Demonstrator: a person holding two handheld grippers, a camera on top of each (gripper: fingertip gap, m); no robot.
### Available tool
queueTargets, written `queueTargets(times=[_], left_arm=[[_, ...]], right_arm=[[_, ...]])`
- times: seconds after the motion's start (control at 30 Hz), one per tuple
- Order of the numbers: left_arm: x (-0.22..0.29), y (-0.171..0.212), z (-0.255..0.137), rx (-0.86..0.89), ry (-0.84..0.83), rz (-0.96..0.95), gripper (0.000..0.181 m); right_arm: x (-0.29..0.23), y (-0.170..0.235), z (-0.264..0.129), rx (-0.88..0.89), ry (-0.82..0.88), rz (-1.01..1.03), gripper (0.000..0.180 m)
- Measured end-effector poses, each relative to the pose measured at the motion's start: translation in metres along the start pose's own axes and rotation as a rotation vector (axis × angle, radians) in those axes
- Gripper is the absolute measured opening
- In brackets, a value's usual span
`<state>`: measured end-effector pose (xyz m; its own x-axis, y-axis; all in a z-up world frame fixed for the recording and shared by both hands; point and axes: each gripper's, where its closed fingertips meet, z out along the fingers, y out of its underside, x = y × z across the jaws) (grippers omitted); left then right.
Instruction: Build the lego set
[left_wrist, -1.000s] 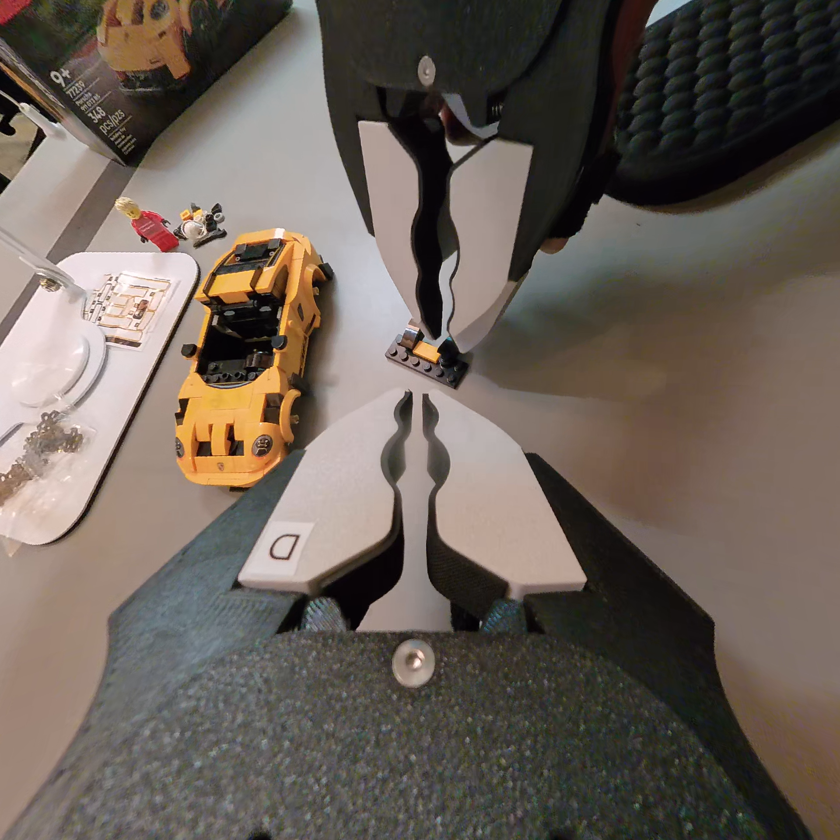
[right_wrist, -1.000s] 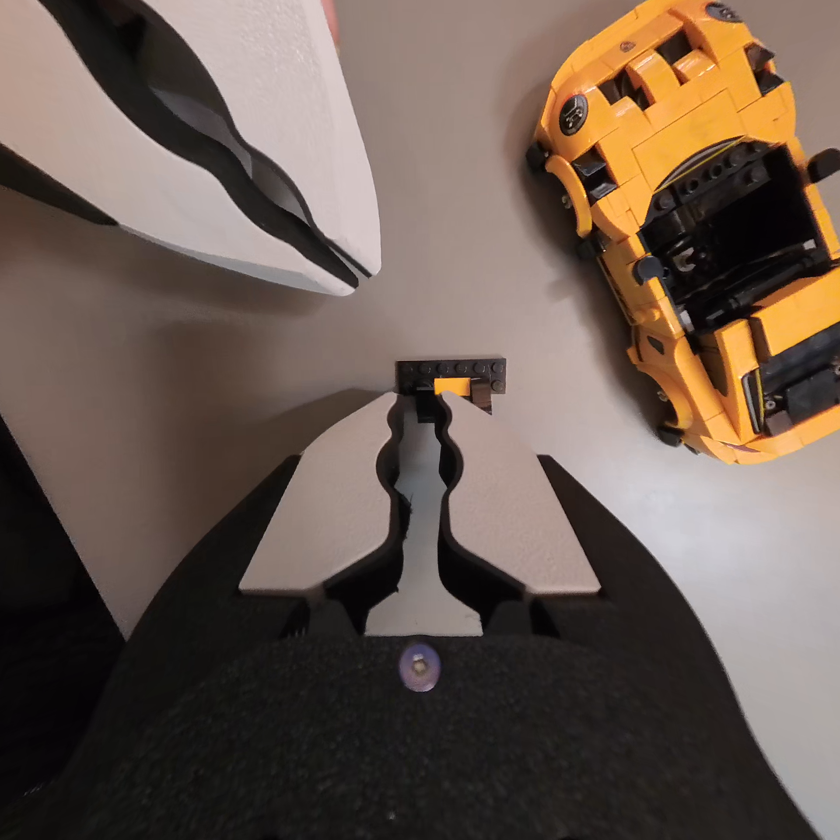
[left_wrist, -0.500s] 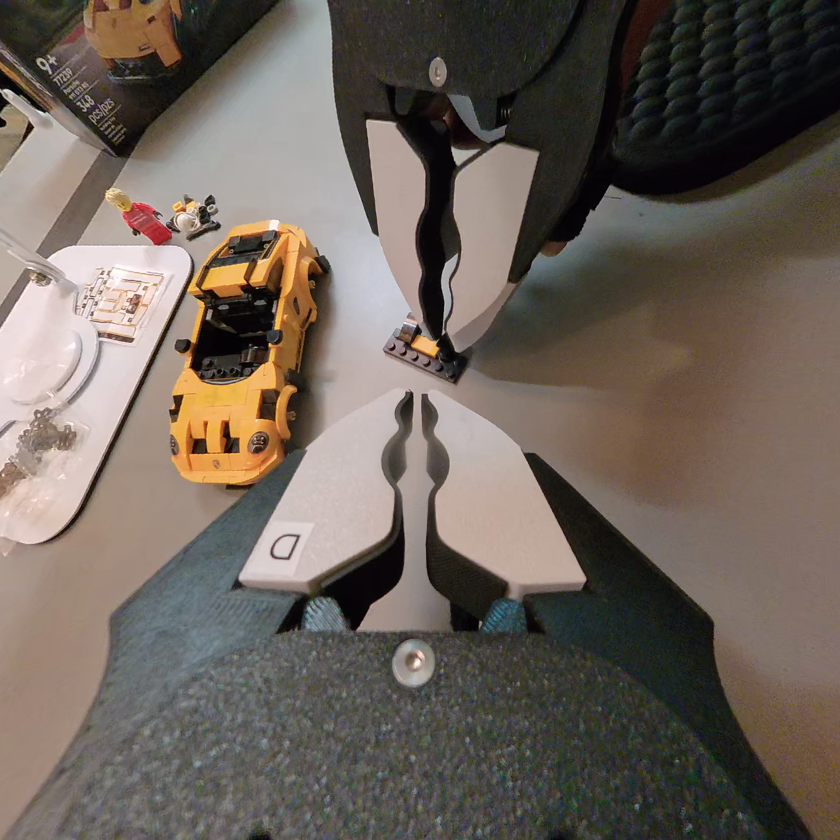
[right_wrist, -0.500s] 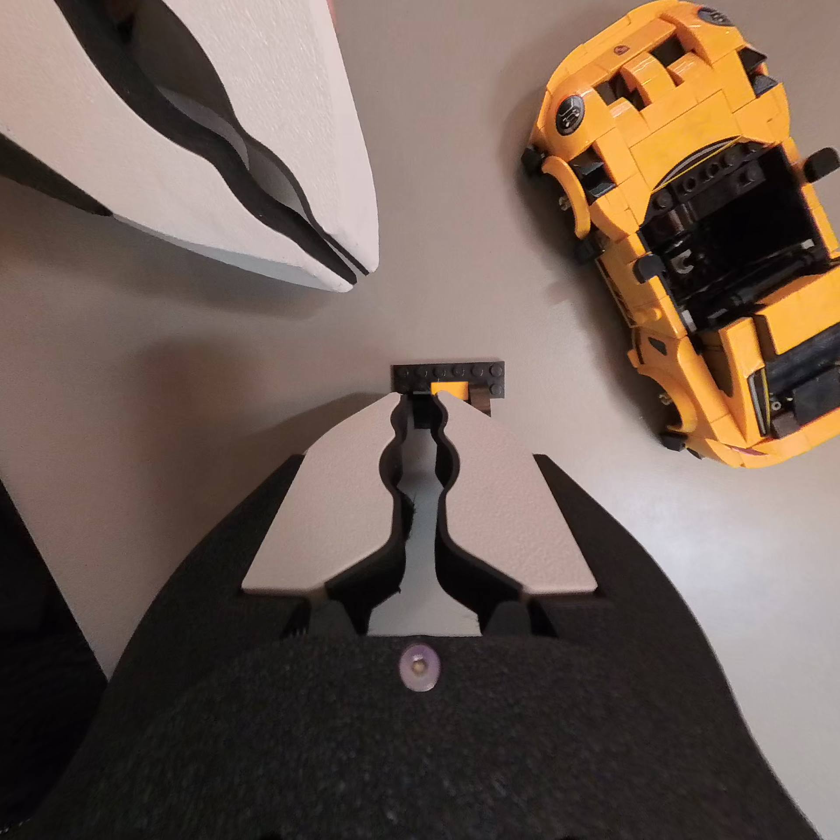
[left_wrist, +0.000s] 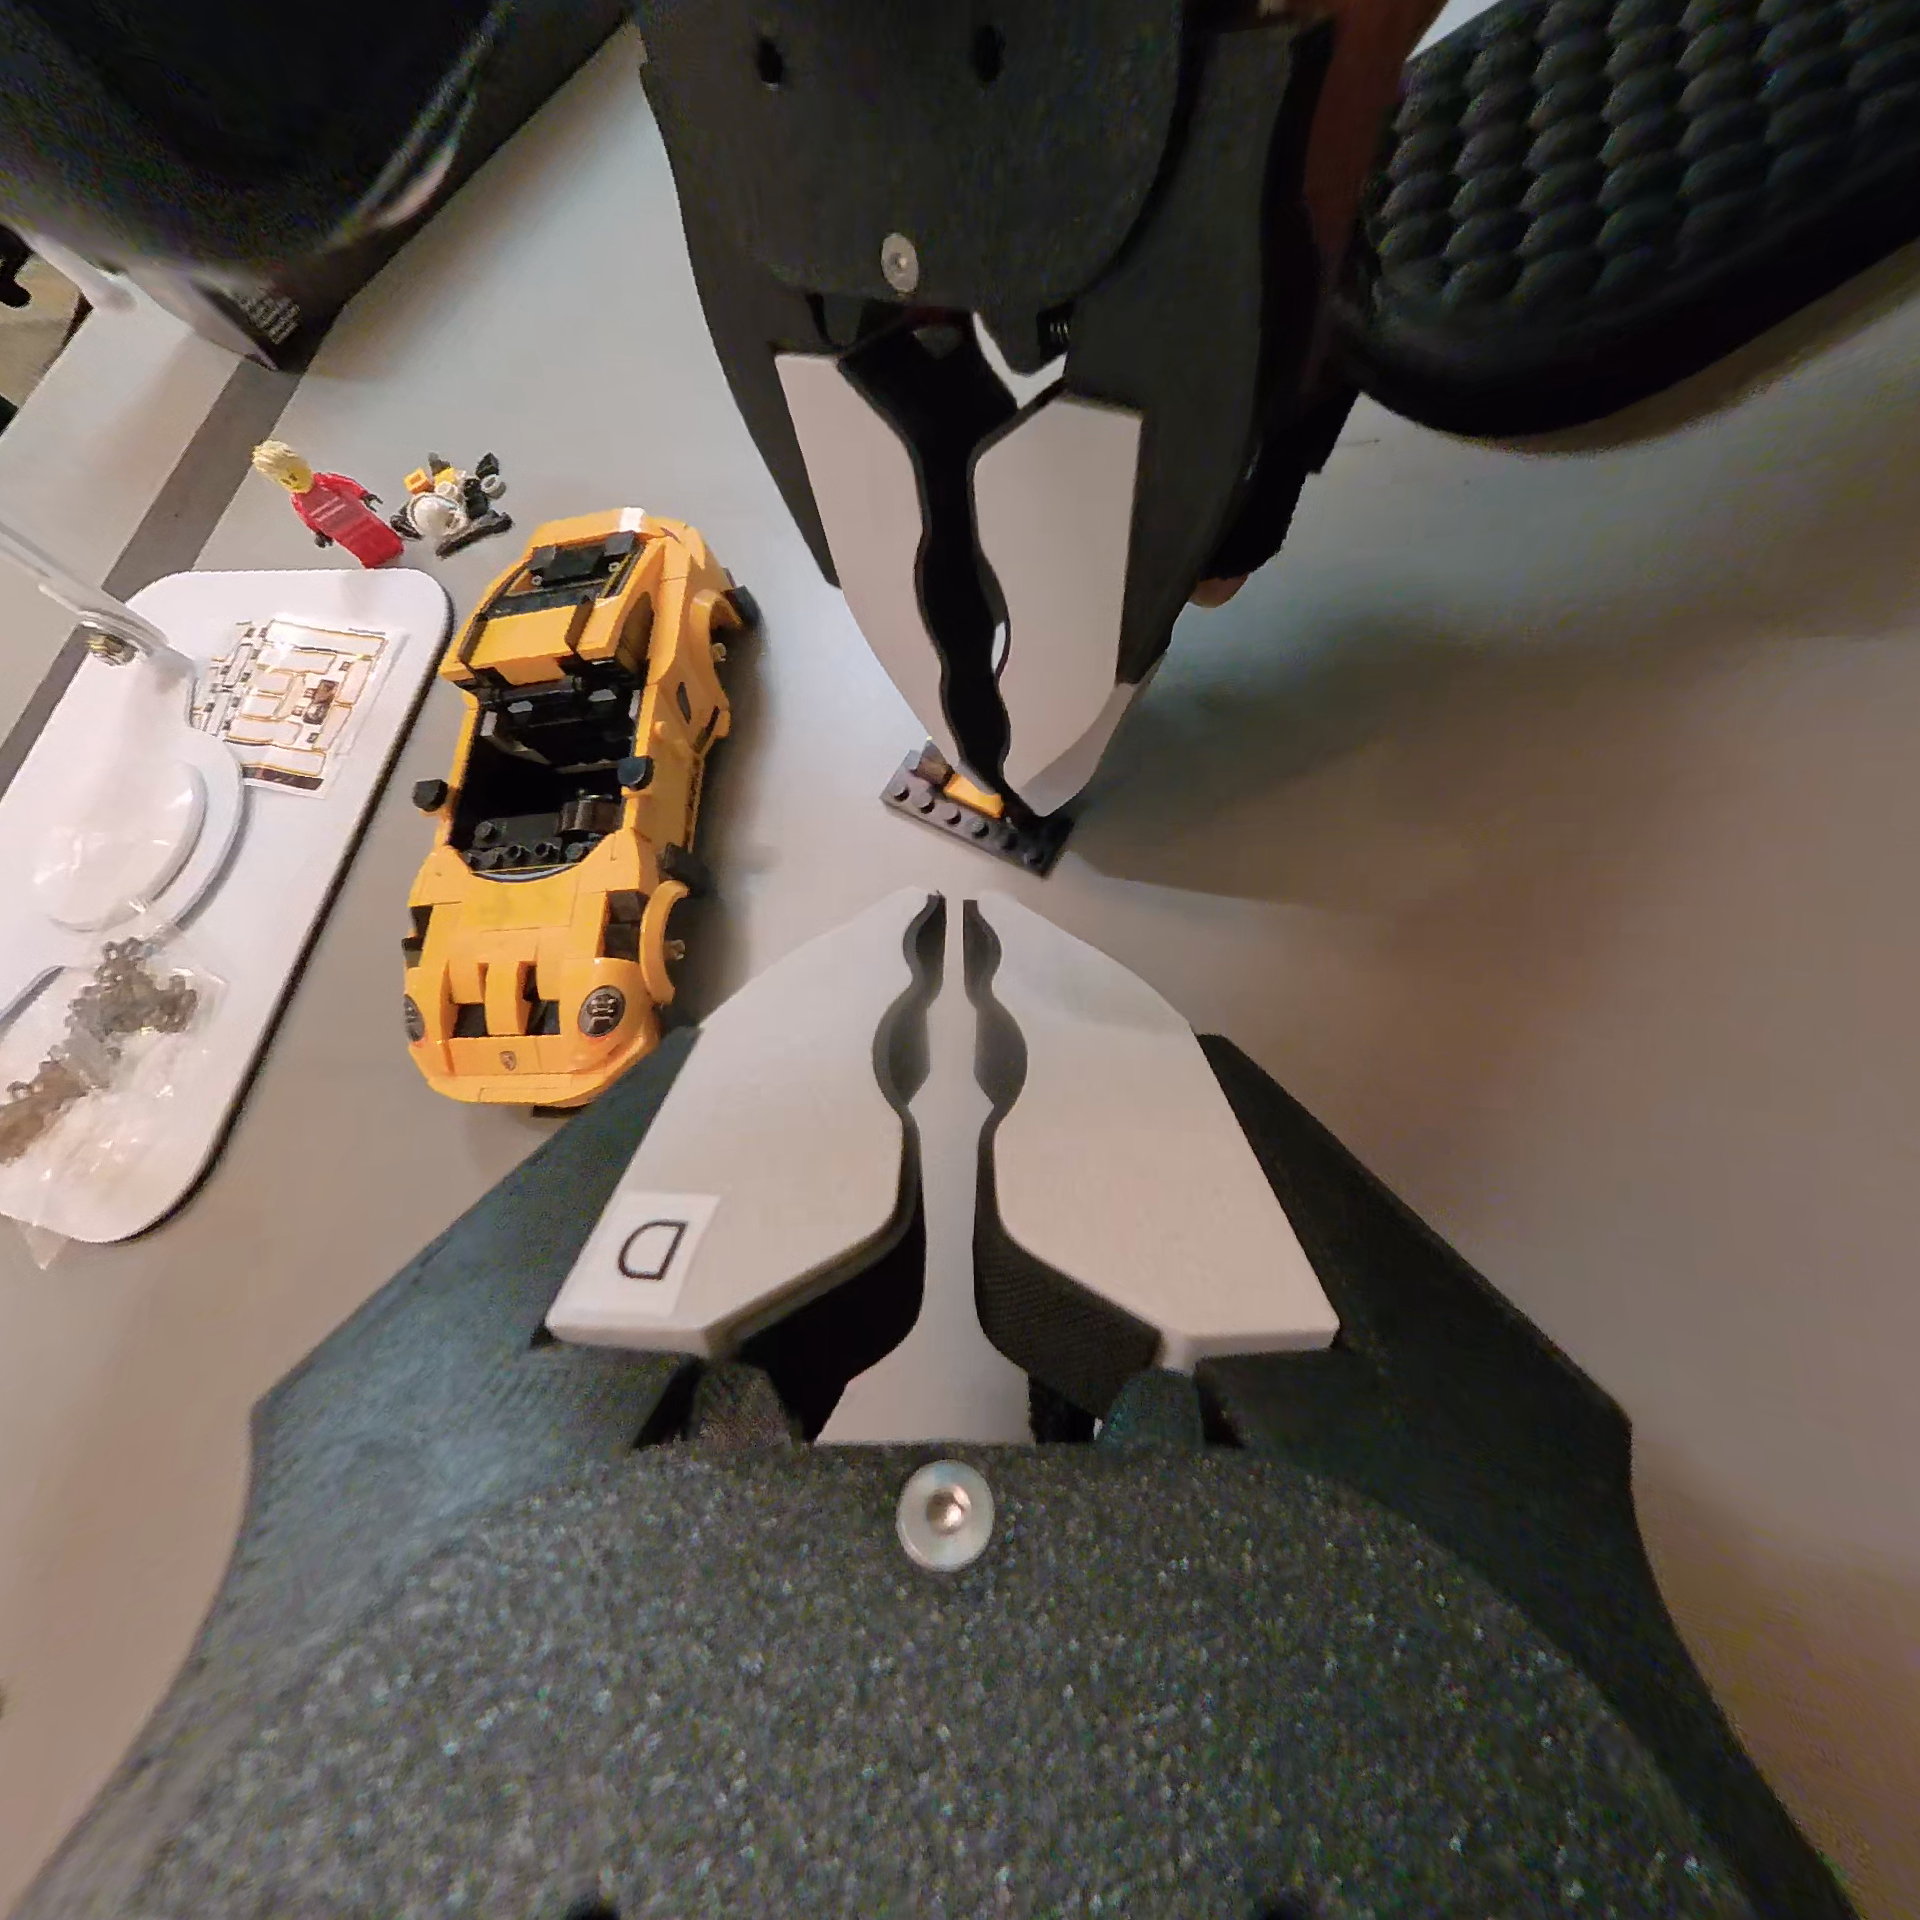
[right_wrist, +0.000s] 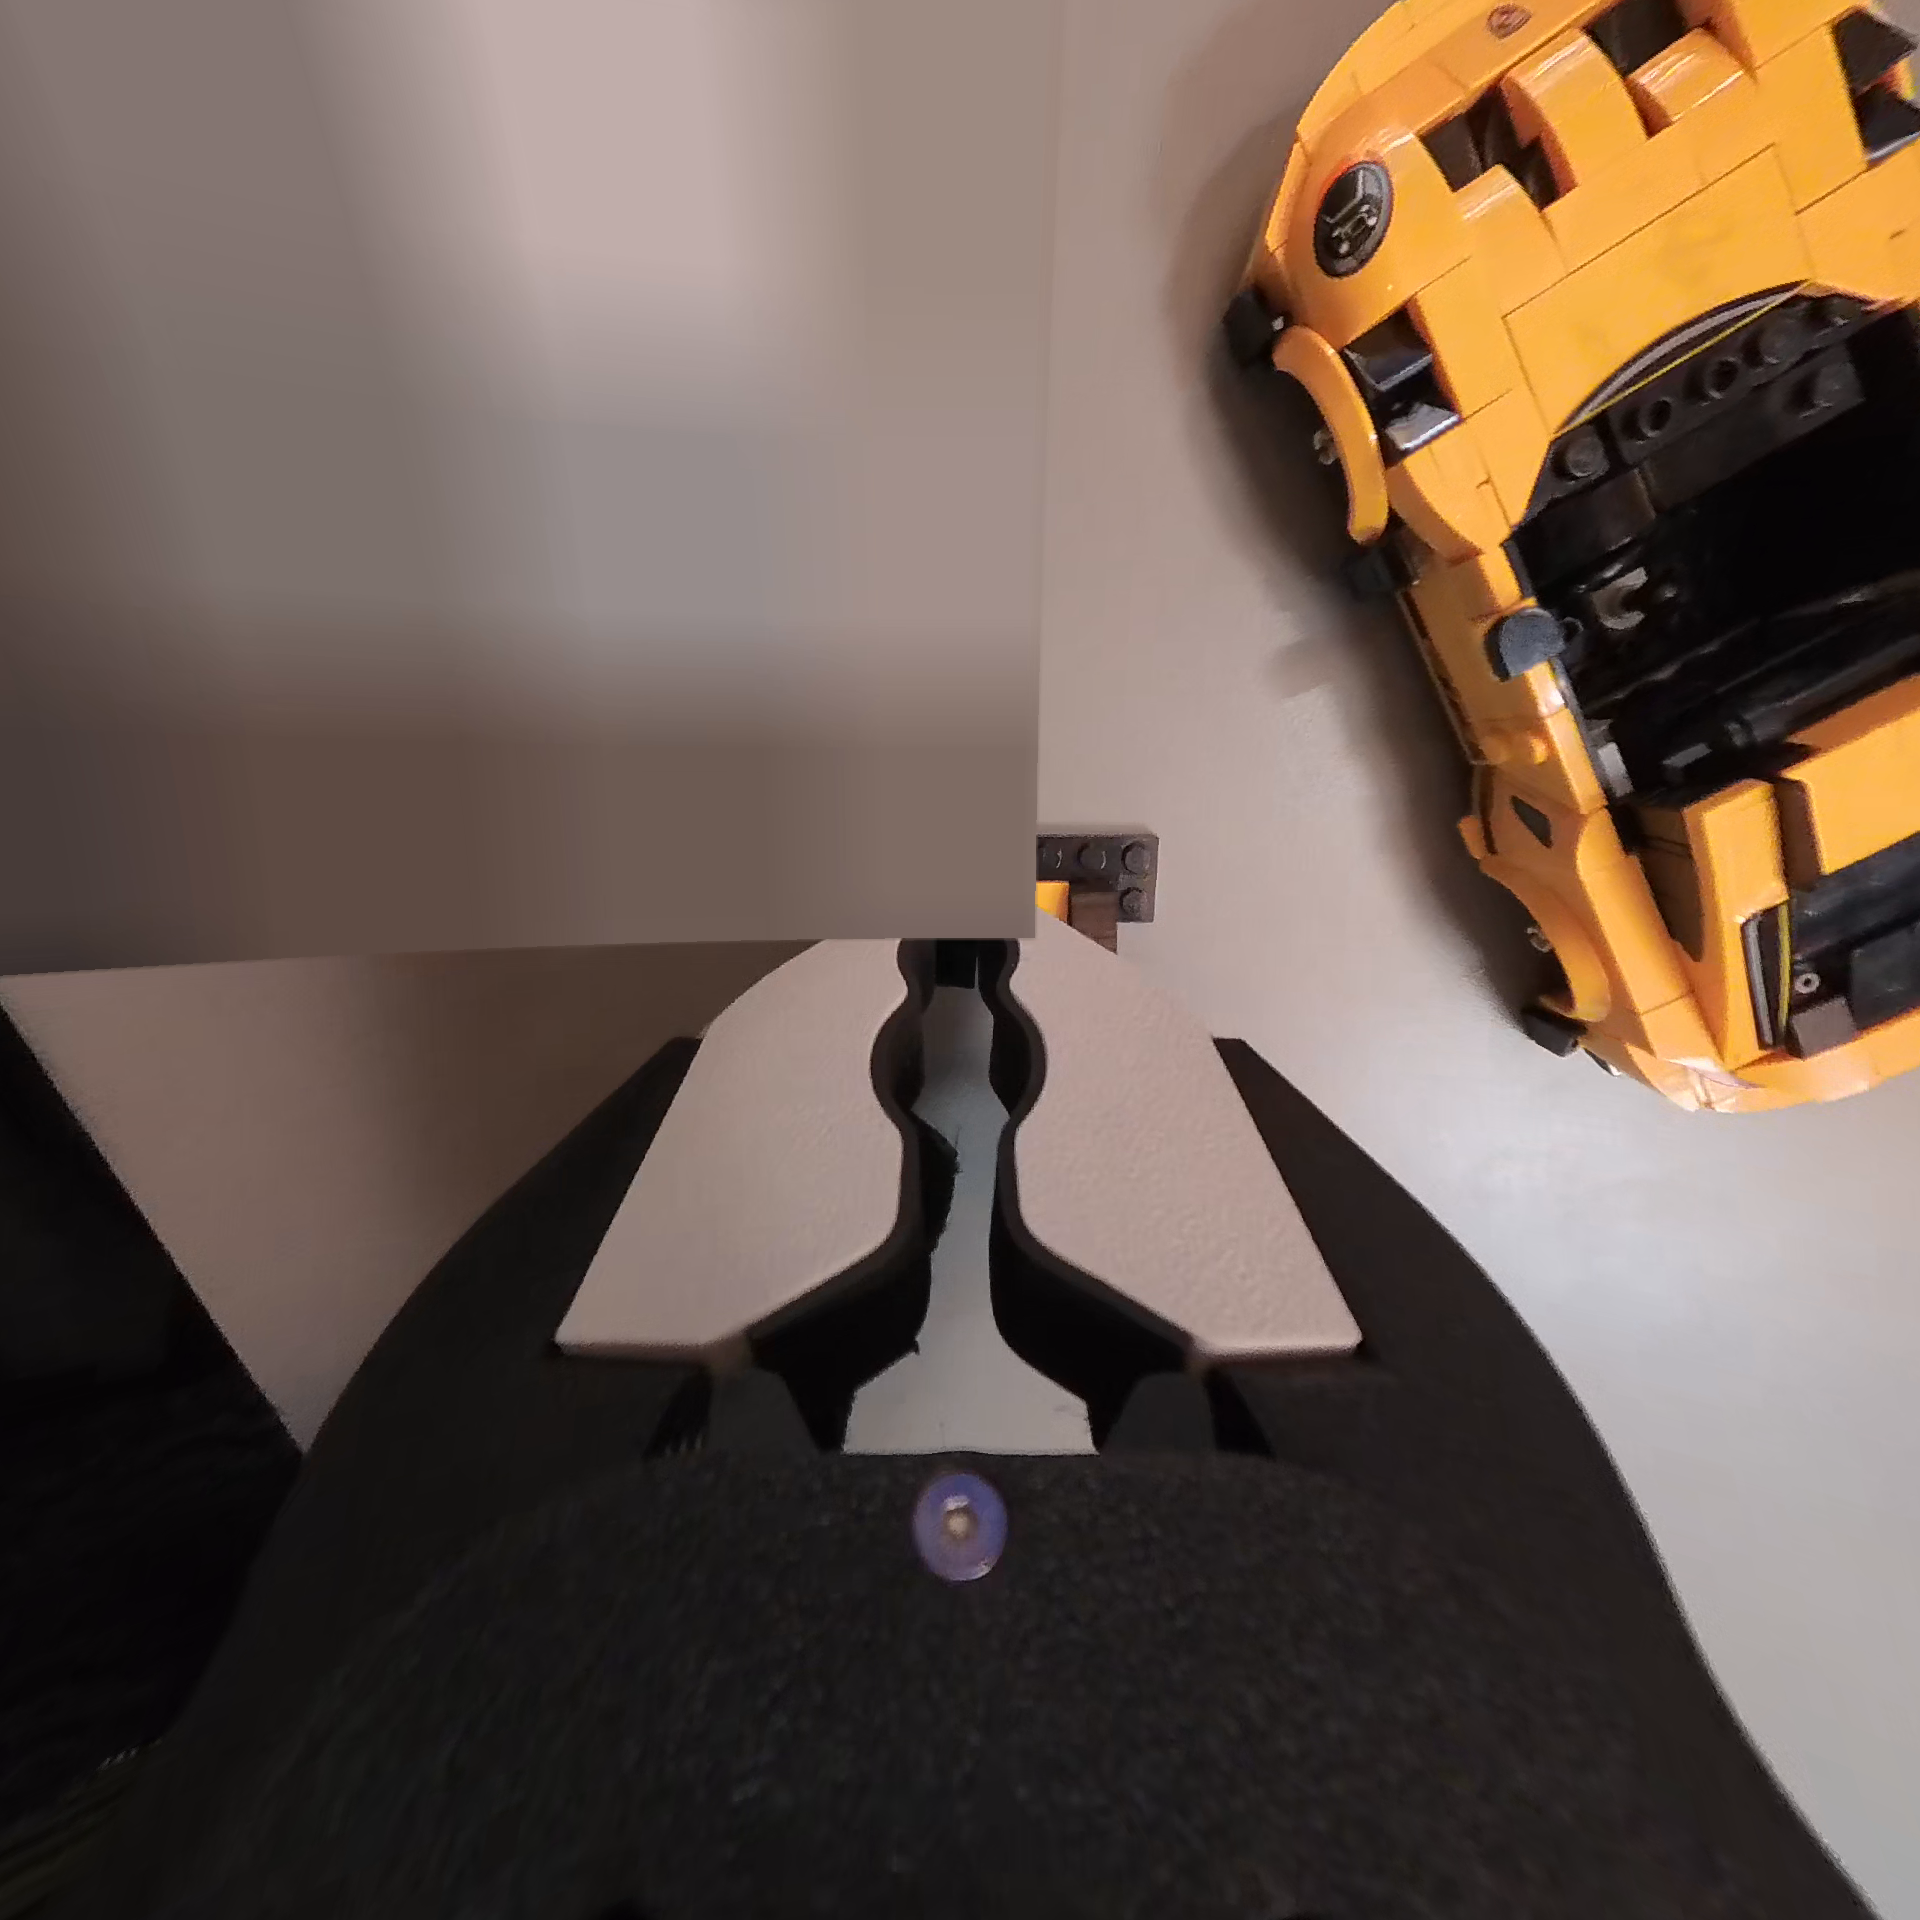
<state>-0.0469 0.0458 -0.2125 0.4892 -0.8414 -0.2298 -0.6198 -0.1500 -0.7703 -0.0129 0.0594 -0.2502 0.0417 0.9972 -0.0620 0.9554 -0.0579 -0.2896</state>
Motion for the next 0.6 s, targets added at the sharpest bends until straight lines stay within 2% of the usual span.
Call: queueTargets(times=[0.13, 0.33, 0.6], left_arm=[[-0.013, -0.001, -0.01, 0.007, -0.064, 0.075, 0.001], [-0.027, -0.006, -0.022, 0.053, -0.098, 0.024, 0.0], [-0.025, -0.005, -0.02, 0.034, -0.12, 0.067, 0.0]], right_arm=[[0.0, -0.001, 0.0, -0.026, -0.006, -0.01, 0.007], [-0.001, -0.002, 0.0, -0.054, 0.003, -0.035, 0.007], [-0.002, -0.005, 0.0, -0.063, -0.004, -0.043, 0.007]])
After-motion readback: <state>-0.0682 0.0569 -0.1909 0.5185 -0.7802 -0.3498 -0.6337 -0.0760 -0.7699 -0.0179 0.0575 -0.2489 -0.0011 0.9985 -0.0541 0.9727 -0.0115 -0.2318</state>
